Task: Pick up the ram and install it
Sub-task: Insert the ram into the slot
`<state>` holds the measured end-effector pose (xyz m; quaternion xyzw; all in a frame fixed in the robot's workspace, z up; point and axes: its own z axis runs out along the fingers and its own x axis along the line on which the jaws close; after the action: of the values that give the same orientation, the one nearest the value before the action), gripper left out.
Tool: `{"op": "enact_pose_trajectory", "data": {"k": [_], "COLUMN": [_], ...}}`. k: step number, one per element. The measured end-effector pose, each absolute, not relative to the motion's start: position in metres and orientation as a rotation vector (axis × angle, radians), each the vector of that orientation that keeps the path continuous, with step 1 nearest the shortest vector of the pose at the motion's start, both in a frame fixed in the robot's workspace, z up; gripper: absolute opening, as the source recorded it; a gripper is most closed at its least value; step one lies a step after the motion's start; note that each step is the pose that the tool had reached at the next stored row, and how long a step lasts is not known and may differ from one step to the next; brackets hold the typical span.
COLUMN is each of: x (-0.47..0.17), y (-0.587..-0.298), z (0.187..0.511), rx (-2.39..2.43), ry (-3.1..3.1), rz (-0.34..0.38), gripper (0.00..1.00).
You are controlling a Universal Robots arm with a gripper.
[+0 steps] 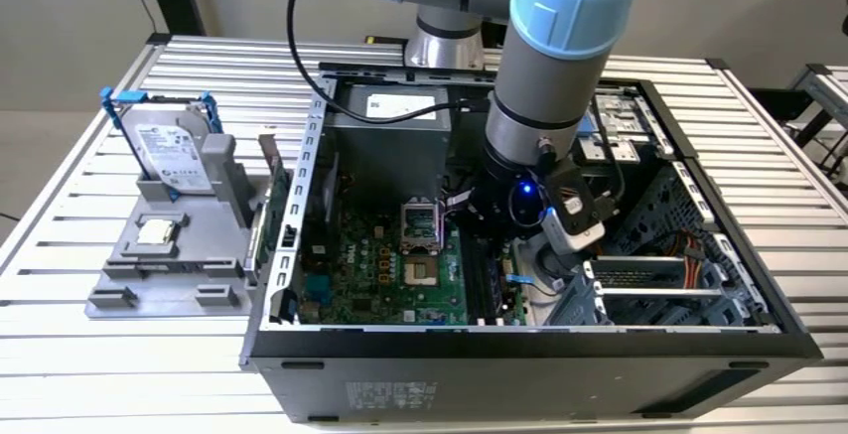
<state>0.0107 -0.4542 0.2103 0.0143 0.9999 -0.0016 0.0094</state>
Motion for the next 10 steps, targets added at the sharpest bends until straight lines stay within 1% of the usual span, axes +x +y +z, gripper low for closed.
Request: {"op": "enact_pose_trajectory", "data": {"k": [1, 2, 10], "x": [0.0107, 0.0107, 0.0107], "y": [-0.4542, -0.4542, -0.4542], "z": [0.2103, 0.2103, 0.2103], "rx": [0.045, 0.045, 0.045], "ry": [3.123, 3.122, 3.123], "rz": [-0.005, -0.005, -0.005], "gripper": [0.0, 1.0, 1.0]}}
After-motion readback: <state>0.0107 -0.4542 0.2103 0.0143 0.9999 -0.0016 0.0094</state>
